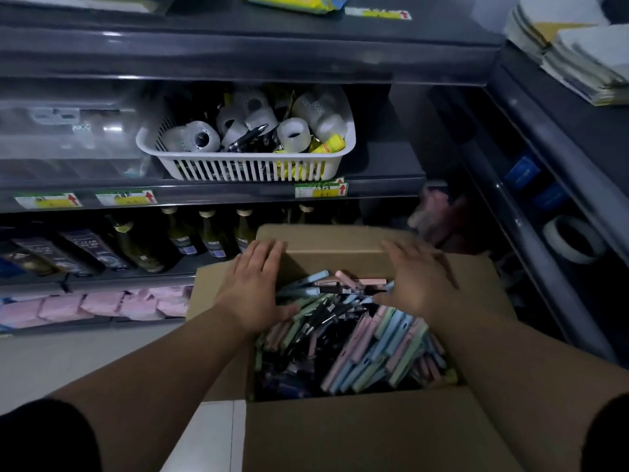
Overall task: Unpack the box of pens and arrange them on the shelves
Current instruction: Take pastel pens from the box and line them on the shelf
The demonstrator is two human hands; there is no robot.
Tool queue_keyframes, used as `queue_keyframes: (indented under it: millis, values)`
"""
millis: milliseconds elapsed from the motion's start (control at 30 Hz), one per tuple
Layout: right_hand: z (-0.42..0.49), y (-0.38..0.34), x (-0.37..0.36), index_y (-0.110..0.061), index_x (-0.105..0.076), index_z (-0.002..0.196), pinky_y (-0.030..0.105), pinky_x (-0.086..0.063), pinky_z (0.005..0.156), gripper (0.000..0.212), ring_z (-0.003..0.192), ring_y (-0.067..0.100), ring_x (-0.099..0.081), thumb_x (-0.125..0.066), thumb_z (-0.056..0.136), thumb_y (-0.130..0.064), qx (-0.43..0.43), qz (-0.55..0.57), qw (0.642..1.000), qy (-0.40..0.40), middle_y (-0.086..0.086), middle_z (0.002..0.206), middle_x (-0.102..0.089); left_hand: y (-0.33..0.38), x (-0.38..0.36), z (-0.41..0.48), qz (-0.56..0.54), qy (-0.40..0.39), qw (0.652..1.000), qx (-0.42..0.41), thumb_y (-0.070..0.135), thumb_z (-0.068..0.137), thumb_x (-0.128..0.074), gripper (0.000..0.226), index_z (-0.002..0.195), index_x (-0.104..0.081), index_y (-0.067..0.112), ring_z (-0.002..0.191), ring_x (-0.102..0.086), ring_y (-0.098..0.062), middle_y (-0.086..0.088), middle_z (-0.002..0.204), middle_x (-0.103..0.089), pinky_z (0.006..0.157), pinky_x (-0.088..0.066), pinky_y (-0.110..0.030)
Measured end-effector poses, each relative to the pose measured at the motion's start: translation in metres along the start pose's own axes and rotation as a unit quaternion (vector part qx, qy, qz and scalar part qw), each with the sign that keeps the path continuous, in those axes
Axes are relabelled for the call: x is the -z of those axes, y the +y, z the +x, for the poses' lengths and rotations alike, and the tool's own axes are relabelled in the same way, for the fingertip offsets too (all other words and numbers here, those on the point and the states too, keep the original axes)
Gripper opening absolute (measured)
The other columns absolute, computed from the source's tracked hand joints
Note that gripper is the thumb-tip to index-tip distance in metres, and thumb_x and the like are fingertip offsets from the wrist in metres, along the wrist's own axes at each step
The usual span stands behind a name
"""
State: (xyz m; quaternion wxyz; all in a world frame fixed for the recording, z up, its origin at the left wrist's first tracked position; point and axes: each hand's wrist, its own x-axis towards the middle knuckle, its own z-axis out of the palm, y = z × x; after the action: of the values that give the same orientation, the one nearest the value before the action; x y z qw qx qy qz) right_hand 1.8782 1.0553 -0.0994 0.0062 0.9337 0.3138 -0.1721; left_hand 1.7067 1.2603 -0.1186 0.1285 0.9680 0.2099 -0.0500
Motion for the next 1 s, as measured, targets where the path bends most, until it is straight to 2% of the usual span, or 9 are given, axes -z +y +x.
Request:
queue_keyframes:
  millis: [133, 267, 400, 500, 567, 633, 767, 867, 1000]
  values:
    - [0.008, -0.005, -0.015, -0.018, -0.014, 0.150, 0.042, -0.021, 0.116, 0.110, 0.140, 0.036, -0.013, -0.082, 0.067, -0.044, -0.012, -0.010, 1.000, -0.007, 0.009, 0.149, -0.023, -0.003, -0.009, 0.003, -0.009, 0.033, 0.999, -0.007, 0.060, 0.074, -0.062, 0.099, 0.149, -0.014, 0.017, 0.142, -0.014, -0.026, -0.007, 0.152, -0.020, 0.116, -0.014, -0.036]
    - [0.011, -0.005, -0.018, -0.019, -0.015, 0.149, 0.041, -0.019, 0.116, 0.102, 0.142, 0.037, -0.006, -0.080, 0.072, -0.034, -0.013, 0.017, 1.000, -0.010, 0.009, 0.149, -0.019, -0.006, -0.012, 0.006, -0.012, 0.018, 1.000, -0.013, 0.051, 0.078, -0.058, 0.093, 0.150, -0.010, 0.016, 0.142, -0.011, -0.028, -0.009, 0.152, -0.017, 0.119, -0.013, -0.037]
    - [-0.005, 0.000, -0.011, -0.021, -0.012, 0.153, 0.039, -0.011, 0.118, 0.092, 0.147, 0.032, 0.003, -0.071, 0.083, -0.034, 0.015, 0.083, 0.996, -0.006, 0.004, 0.159, -0.008, -0.007, -0.006, 0.001, -0.033, 0.001, 0.999, -0.030, 0.051, 0.081, -0.058, 0.096, 0.152, -0.003, 0.018, 0.145, -0.003, -0.026, -0.006, 0.156, -0.009, 0.120, -0.009, -0.038]
    - [-0.033, 0.002, -0.015, -0.021, -0.025, 0.152, 0.031, -0.019, 0.115, 0.076, 0.147, 0.023, -0.011, -0.066, 0.089, -0.031, 0.020, 0.156, 0.987, 0.033, 0.001, 0.161, -0.010, -0.006, 0.000, -0.009, -0.027, -0.018, 0.999, -0.031, 0.052, 0.084, -0.057, 0.095, 0.153, 0.000, 0.018, 0.147, 0.004, -0.024, -0.003, 0.160, 0.002, 0.120, -0.005, -0.038]
    - [-0.053, 0.003, -0.019, -0.021, -0.035, 0.147, 0.022, -0.026, 0.106, 0.067, 0.142, 0.019, -0.027, -0.067, 0.089, -0.031, 0.002, 0.205, 0.978, 0.028, 0.002, 0.158, -0.022, 0.001, 0.003, -0.019, -0.028, -0.024, 0.999, -0.026, 0.049, 0.087, -0.055, 0.087, 0.153, -0.007, 0.018, 0.147, 0.005, -0.025, -0.004, 0.160, 0.004, 0.120, -0.004, -0.036]
    - [-0.068, 0.005, -0.025, -0.022, -0.042, 0.142, 0.019, -0.030, 0.096, 0.060, 0.135, 0.020, -0.039, -0.067, 0.088, -0.032, -0.026, 0.227, 0.973, 0.003, 0.003, 0.151, -0.035, 0.014, 0.004, -0.032, -0.029, -0.018, 0.999, -0.039, 0.047, 0.088, -0.054, 0.077, 0.151, -0.019, 0.020, 0.147, -0.003, -0.026, -0.006, 0.160, -0.005, 0.119, -0.006, -0.035]
    - [-0.086, 0.017, -0.033, -0.019, -0.053, 0.133, 0.019, -0.037, 0.083, 0.051, 0.117, 0.019, -0.054, -0.069, 0.086, -0.032, -0.078, 0.229, 0.970, -0.010, 0.003, 0.133, -0.055, 0.042, -0.006, -0.052, -0.109, -0.033, 0.992, -0.055, 0.041, 0.086, -0.062, 0.064, 0.142, -0.041, 0.020, 0.136, -0.036, -0.024, -0.003, 0.150, -0.034, 0.112, -0.028, -0.030]
    - [-0.092, 0.030, -0.032, -0.020, -0.058, 0.123, 0.021, -0.041, 0.074, 0.041, 0.100, 0.017, -0.060, -0.069, 0.084, -0.027, -0.090, 0.244, 0.965, -0.016, 0.000, 0.115, -0.065, 0.054, -0.020, -0.053, -0.119, -0.055, 0.991, -0.005, 0.041, 0.087, -0.059, 0.066, 0.145, -0.035, 0.021, 0.138, -0.033, -0.021, -0.003, 0.153, -0.028, 0.113, -0.027, -0.029]
    - [-0.087, 0.038, -0.035, -0.024, -0.057, 0.116, 0.018, -0.040, 0.066, 0.038, 0.087, 0.010, -0.057, -0.069, 0.082, -0.035, -0.114, 0.240, 0.961, -0.075, -0.006, 0.112, -0.063, 0.054, -0.032, -0.041, -0.146, -0.101, 0.976, 0.122, 0.043, 0.086, -0.061, 0.083, 0.151, -0.016, 0.016, 0.143, -0.021, -0.025, -0.008, 0.158, -0.014, 0.116, -0.021, -0.034]
